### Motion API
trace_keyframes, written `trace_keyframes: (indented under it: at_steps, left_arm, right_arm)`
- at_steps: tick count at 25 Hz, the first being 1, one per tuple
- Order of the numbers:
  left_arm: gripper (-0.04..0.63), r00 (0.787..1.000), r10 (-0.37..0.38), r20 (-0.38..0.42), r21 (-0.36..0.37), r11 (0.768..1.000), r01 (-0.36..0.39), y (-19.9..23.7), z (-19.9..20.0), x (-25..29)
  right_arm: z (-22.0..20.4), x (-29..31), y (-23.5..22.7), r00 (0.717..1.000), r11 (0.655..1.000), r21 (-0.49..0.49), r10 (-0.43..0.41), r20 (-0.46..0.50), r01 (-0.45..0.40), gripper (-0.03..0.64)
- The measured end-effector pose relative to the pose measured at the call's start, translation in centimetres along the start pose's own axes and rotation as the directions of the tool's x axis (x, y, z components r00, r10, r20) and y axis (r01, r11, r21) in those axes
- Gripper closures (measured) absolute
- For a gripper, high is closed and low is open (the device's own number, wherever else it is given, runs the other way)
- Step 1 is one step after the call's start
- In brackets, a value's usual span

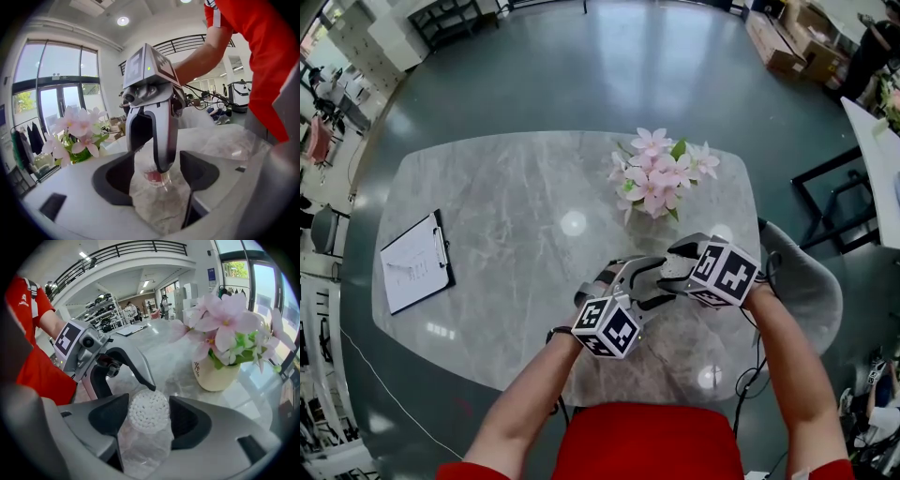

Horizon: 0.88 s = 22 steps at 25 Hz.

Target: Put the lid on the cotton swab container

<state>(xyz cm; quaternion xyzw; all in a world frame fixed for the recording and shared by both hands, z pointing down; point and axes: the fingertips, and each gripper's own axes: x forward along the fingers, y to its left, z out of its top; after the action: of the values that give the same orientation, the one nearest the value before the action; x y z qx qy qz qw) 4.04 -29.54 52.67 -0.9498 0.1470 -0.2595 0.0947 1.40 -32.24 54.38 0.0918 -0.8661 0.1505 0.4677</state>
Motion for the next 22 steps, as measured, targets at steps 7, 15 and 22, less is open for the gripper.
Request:
trace_keyframes:
  at_steps: [7,15,22]
  left_arm:
    - [0.29,0.996,0.003,-0.087,0.106,0.994,0.007,0.2,-1.1,0.4]
    - [0.279,0.997,0.019,-0.075,-0.072,0.997,-0.024,0.5,-2.3,0.5]
    - [0.27,0.998,0.012,-0.061,-0.122,0.992,-0.019,0.1,-1.9,0.0]
  right_arm:
    - [0.0,0.2,0.0,1.0,1.0,-0.015,-0.01,-0.002,0.01,0.317]
    - [-0.2,0.0,-0.1,0.996,0.998,-0.019,-0.054,0.071,0.056,0.311]
    - [-0.7,-0.9,0.1,0.984,0.998,0.029,-0.054,0.167,0.05,0.276]
